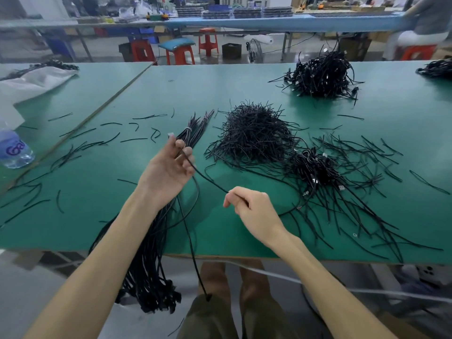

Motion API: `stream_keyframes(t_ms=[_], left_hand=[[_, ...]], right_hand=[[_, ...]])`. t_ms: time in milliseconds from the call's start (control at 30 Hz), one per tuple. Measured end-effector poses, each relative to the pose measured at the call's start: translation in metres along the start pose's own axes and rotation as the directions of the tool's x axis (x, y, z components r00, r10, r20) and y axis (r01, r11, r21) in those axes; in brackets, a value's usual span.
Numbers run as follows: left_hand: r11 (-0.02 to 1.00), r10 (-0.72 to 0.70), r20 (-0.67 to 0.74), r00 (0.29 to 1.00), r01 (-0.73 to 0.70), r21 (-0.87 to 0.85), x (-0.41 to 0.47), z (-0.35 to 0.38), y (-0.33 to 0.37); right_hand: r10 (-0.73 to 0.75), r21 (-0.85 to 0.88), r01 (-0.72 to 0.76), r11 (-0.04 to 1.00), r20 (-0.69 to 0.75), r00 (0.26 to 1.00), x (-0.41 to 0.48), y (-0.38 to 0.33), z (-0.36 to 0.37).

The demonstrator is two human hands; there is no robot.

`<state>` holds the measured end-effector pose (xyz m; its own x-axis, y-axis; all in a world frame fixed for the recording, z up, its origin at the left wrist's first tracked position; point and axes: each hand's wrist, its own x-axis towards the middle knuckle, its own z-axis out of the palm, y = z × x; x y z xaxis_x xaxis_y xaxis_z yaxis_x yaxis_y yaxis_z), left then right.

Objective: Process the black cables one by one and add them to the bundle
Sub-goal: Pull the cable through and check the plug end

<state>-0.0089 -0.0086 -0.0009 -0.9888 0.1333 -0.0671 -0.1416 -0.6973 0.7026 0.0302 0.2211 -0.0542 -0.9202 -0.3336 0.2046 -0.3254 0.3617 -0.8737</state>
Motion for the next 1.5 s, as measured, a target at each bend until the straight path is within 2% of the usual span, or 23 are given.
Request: stream_keyframes(t_ms=[133, 167, 233, 300, 333, 367, 433, 500, 567, 600, 667, 733, 833, 1033, 1167, 1233, 1300, 1433, 1500], left_hand=[[0.973, 0.001, 0.136, 0.991, 0.03, -0.227, -0.006, 0.008, 0.002], [0.972, -0.014, 0.18, 0.984, 0.056, -0.228, -0.008, 0.01, 0.002], [0.995, -0.049, 0.234, 0.971, 0.069, -0.078, -0.012, 0.015, 0.001], [0.982, -0.088, 0.283, 0.955, 0.036, 0.184, -0.016, 0.017, 0.001], [0.937, -0.121, 0.319, 0.94, 0.001, 0.35, -0.018, 0.017, 0.002], [0.847, -0.174, 0.354, 0.919, -0.045, 0.53, -0.02, 0.017, 0.002], [0.556, -0.329, 0.365, 0.871, -0.134, 0.82, -0.024, 0.02, -0.004], [0.27, -0.403, 0.31, 0.861, -0.212, 0.939, -0.023, 0.025, -0.018], [0.065, -0.307, 0.279, 0.91, -0.272, 0.96, -0.022, 0.028, -0.033], [0.022, -0.213, 0.292, 0.932, -0.294, 0.956, -0.021, 0.028, -0.039], [0.044, -0.048, 0.319, 0.947, -0.317, 0.948, -0.018, 0.027, -0.05], [0.055, 0.016, 0.328, 0.945, -0.328, 0.943, -0.016, 0.027, -0.061], [-0.027, 0.02, 0.366, 0.93, -0.365, 0.93, -0.013, 0.029, -0.072], [-0.086, -0.086, 0.355, 0.931, -0.362, 0.928, -0.009, 0.034, -0.068], [-0.063, -0.099, 0.339, 0.935, -0.346, 0.936, -0.009, 0.033, -0.071], [-0.009, -0.08, 0.337, 0.938, -0.339, 0.941, -0.009, 0.032, -0.072], [0.094, -0.045, 0.339, 0.94, -0.334, 0.938, -0.01, 0.034, -0.076], [0.359, -0.008, 0.271, 0.963, -0.25, 0.899, -0.015, 0.036, -0.09], [0.559, -0.025, 0.216, 0.976, -0.165, 0.812, -0.014, 0.036, -0.093]], right_hand=[[0.049, -0.05, -0.046, 0.998, 0.063, 0.997, 0.005, -0.001, -0.007], [0.062, -0.043, -0.059, 0.997, 0.076, 0.995, 0.007, -0.002, -0.009], [0.087, 0.007, -0.088, 0.996, 0.088, 0.992, 0.01, -0.004, -0.012], [0.125, 0.125, -0.134, 0.983, 0.073, 0.989, 0.011, -0.003, -0.016], [0.153, 0.19, -0.162, 0.968, 0.063, 0.986, 0.012, -0.003, -0.017], [0.181, 0.249, -0.19, 0.95, 0.058, 0.982, 0.013, -0.003, -0.018], [0.224, 0.336, -0.229, 0.914, 0.054, 0.973, 0.014, -0.004, -0.019], [0.235, 0.379, -0.238, 0.894, 0.055, 0.97, 0.014, -0.005, -0.018], [0.225, 0.403, -0.227, 0.887, 0.052, 0.973, 0.013, -0.007, -0.016], [0.214, 0.418, -0.213, 0.883, 0.044, 0.976, 0.011, -0.007, -0.016], [0.201, 0.463, -0.188, 0.866, 0.02, 0.979, 0.009, -0.007, -0.016], [0.208, 0.504, -0.181, 0.845, 0.002, 0.978, 0.007, -0.006, -0.019], [0.221, 0.532, -0.176, 0.828, -0.021, 0.975, 0.006, -0.005, -0.021], [0.201, 0.555, -0.129, 0.822, -0.07, 0.977, 0.005, -0.007, -0.019], [0.183, 0.542, -0.12, 0.832, -0.063, 0.981, 0.003, -0.009, -0.019], [0.173, 0.527, -0.116, 0.842, -0.059, 0.983, 0.002, -0.01, -0.02], [0.167, 0.525, -0.111, 0.844, -0.06, 0.984, 0.002, -0.009, -0.02], [0.168, 0.522, -0.101, 0.847, -0.083, 0.982, 0.002, -0.007, -0.019], [0.133, 0.436, -0.062, 0.898, -0.136, 0.982, 0.002, -0.006, -0.015]])
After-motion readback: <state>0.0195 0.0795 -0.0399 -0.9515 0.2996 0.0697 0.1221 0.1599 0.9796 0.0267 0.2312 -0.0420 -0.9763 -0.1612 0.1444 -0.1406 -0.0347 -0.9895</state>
